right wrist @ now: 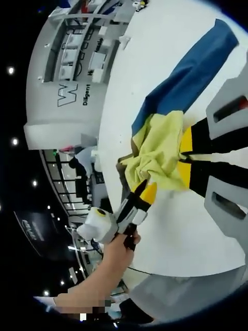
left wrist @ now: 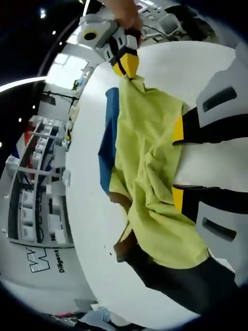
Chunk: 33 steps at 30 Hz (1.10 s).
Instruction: Fold the garment on the visible template until the final outline fits inside the template.
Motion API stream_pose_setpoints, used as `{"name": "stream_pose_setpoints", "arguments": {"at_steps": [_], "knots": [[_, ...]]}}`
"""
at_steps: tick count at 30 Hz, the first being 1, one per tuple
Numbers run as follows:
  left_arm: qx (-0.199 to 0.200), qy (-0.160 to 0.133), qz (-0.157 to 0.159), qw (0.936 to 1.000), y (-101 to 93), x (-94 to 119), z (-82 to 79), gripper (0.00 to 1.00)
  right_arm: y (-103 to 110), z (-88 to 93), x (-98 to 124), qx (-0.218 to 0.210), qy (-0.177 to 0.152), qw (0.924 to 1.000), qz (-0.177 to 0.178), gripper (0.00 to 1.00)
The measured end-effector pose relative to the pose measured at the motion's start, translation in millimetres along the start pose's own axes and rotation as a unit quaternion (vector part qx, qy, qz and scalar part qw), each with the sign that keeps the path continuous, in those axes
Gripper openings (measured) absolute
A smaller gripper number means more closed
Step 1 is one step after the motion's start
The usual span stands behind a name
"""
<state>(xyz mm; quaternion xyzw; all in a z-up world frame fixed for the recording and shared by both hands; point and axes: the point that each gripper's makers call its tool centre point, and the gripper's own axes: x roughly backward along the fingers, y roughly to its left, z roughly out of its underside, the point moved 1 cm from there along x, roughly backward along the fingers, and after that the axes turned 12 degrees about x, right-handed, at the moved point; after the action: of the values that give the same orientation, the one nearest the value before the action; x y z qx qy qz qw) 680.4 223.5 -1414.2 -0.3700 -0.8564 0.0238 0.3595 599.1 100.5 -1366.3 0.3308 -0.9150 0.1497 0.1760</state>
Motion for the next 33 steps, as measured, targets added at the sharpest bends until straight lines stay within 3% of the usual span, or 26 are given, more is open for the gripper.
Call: {"name": "stream_pose_setpoints", "arguments": {"at_steps": [4,8,9,11,13,15,18,22,27,33], "knots": [[-0.009,0.008,-0.003,0.9999,-0.6,-10.7,0.7,0.27,0.0,1.1,1.2,0.0,0.003,1.0,0.0,0.0],[-0.025,0.049,-0.027,0.9981,12.2,-11.7,20.1,0.18,-2.0,1.9,0.8,-0.003,0.002,1.0,0.003,0.0],[-0.018,0.034,-0.024,0.999,10.8,-10.4,15.5,0.17,-2.1,2.0,0.8,-0.003,0.001,1.0,0.003,0.0],[-0.026,0.032,-0.038,0.9984,14.3,-9.2,14.0,0.1,-2.4,2.8,0.8,-0.005,0.001,1.0,0.004,0.0],[-0.006,0.029,-0.023,0.9993,9.7,-10.9,9.4,0.09,-1.9,4.4,0.7,-0.005,0.003,1.0,0.004,0.0],[0.019,0.004,-0.019,0.9996,6.5,-11.0,-0.1,0.11,-1.8,4.7,1.2,-0.007,0.002,1.0,0.004,0.0],[0.038,-0.003,-0.018,0.9991,6.7,-14.1,-2.3,0.21,-2.0,5.1,2.0,-0.007,0.002,1.0,0.005,0.0],[0.036,0.0,-0.021,0.9991,7.2,-18.5,0.3,0.21,-3.5,5.6,2.4,-0.008,0.002,0.9999,0.006,0.0],[0.026,0.002,-0.039,0.9989,12.4,-24.6,1.8,0.14,-4.9,5.7,2.6,-0.008,0.003,0.9999,0.007,0.0],[0.028,0.002,-0.03,0.9991,11.5,-26.0,1.1,0.01,-6.7,6.5,1.6,-0.01,0.003,0.9999,0.008,0.0]]}}
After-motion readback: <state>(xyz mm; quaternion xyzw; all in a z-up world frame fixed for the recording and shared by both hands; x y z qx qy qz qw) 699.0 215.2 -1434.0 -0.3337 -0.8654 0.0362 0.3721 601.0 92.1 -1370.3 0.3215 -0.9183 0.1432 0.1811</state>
